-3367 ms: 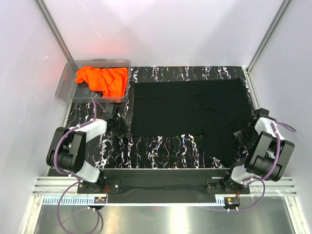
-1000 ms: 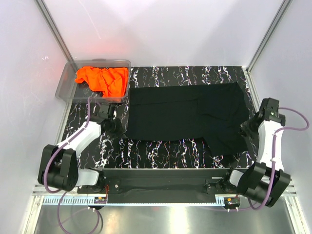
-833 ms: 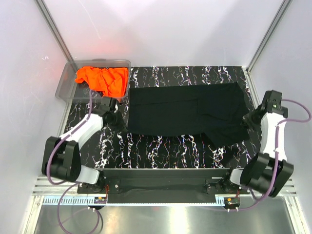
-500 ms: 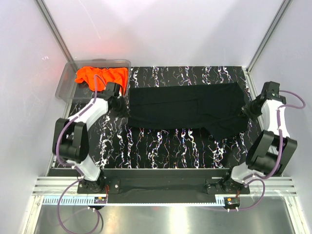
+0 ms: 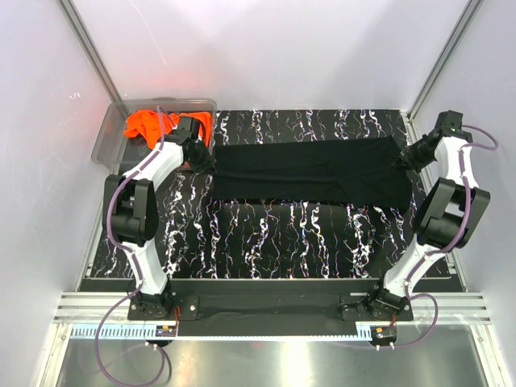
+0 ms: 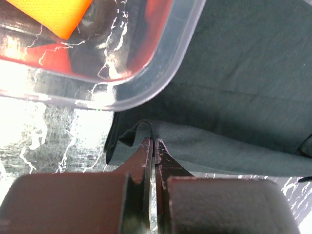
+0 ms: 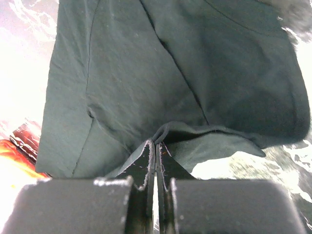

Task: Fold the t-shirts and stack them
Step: Fold the tshirt

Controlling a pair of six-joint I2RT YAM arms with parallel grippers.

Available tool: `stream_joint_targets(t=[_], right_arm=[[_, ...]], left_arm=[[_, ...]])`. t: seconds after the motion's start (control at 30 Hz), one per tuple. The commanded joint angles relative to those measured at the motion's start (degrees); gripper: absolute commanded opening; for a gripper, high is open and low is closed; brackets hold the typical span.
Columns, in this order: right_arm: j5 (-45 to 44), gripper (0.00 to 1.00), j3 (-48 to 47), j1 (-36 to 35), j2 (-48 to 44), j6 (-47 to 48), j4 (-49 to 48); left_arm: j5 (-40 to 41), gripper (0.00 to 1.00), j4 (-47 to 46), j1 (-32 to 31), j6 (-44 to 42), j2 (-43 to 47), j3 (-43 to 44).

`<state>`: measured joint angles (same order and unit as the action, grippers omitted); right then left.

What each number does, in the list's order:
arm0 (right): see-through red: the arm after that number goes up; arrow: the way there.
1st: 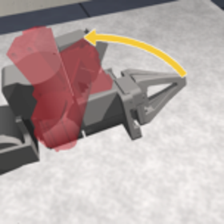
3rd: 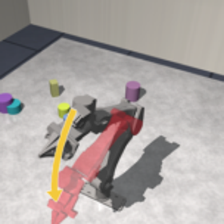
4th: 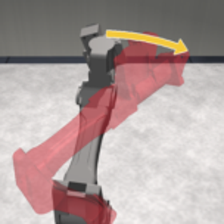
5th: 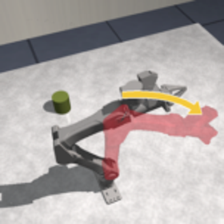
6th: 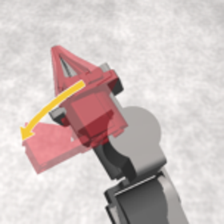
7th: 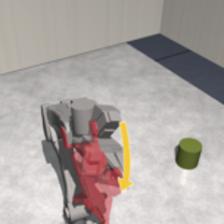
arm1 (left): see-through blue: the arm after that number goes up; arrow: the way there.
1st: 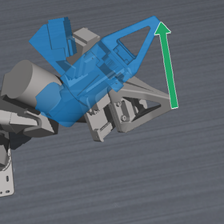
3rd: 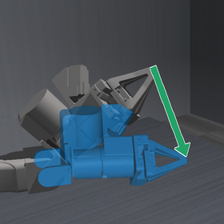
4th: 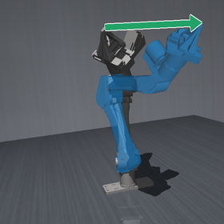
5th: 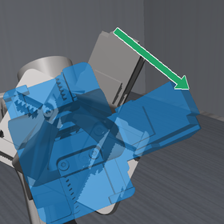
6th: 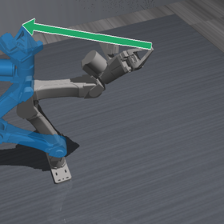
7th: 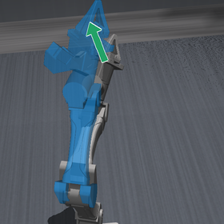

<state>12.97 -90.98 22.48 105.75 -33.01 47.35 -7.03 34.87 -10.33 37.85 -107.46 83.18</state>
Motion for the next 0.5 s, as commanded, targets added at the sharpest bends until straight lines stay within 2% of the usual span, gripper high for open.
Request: stream_joint_targets(t=[0.0, 0.47], right_arm=[[3.28, 0.00, -5.42, -0.86, 3.57, 0.85, -0.51], [6.36, 0.00, -17.56, -3.67, 14.65, 1.02, 2.30]], left_arm=[[2.72, 0.00, 0.46, 0.66, 1.26, -0.64, 3.04], [5.53, 0.00, 1.69, 2.24, 1.97, -1.70, 3.75]])
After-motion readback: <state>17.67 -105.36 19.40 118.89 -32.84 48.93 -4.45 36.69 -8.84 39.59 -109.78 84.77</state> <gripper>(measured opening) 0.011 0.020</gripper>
